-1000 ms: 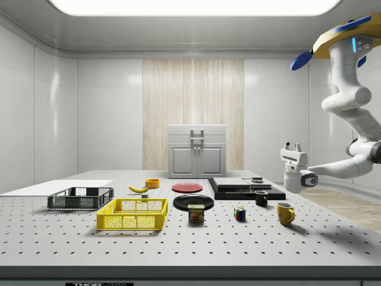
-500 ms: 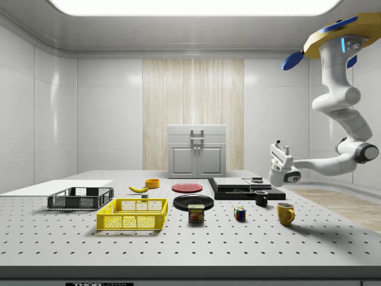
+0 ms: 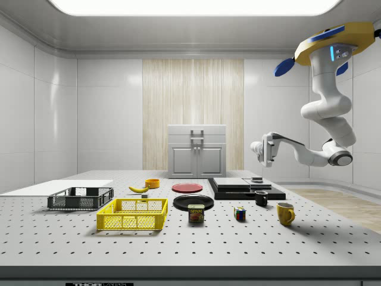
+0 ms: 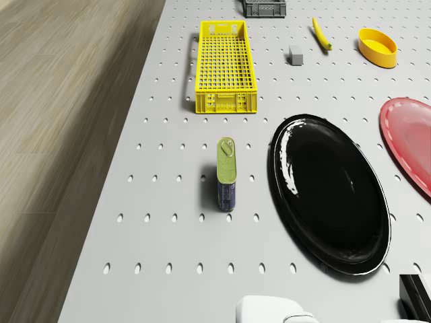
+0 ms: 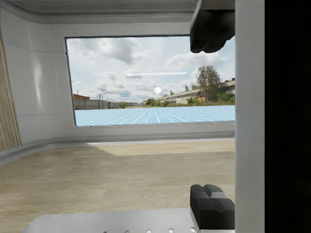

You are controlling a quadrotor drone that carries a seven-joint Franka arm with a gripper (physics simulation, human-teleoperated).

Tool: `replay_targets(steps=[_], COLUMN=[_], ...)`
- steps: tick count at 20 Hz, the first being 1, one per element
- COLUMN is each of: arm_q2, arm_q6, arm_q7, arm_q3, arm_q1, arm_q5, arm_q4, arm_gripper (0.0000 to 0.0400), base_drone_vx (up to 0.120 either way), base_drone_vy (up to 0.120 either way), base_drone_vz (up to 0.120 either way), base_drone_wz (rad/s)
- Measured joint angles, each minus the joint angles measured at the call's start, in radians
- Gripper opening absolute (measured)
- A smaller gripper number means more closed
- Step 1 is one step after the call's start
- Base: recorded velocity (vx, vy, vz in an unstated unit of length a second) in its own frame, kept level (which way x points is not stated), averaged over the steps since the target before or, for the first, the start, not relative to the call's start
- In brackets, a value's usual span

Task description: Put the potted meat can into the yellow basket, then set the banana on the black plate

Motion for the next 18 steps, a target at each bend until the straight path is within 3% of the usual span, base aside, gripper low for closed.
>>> replay_targets(steps=[3, 7, 12, 18], arm_q2=[-0.042, -0.093, -0.148, -0.196], arm_q6=[-0.051, -0.145, -0.223, -0.251], arm_q7=[0.135, 0.288, 0.403, 0.469], arm_q3=[0.148, 0.28, 0.369, 0.417], arm_q1=[-0.154, -0.363, -0.537, -0.636], arm_q5=[-0.295, -0.541, -0.664, -0.701], arm_q4=[-0.162, -0.274, -0.319, -0.331], arm_gripper=[0.04, 0.04, 0.04, 0.04], base_drone_vx=[0.12, 0.12, 0.12, 0.12], base_drone_vy=[0.0, 0.0, 0.0, 0.0], base_drone_vz=[-0.12, -0.12, -0.12, -0.12], base_drone_wz=[0.0, 0.0, 0.0, 0.0])
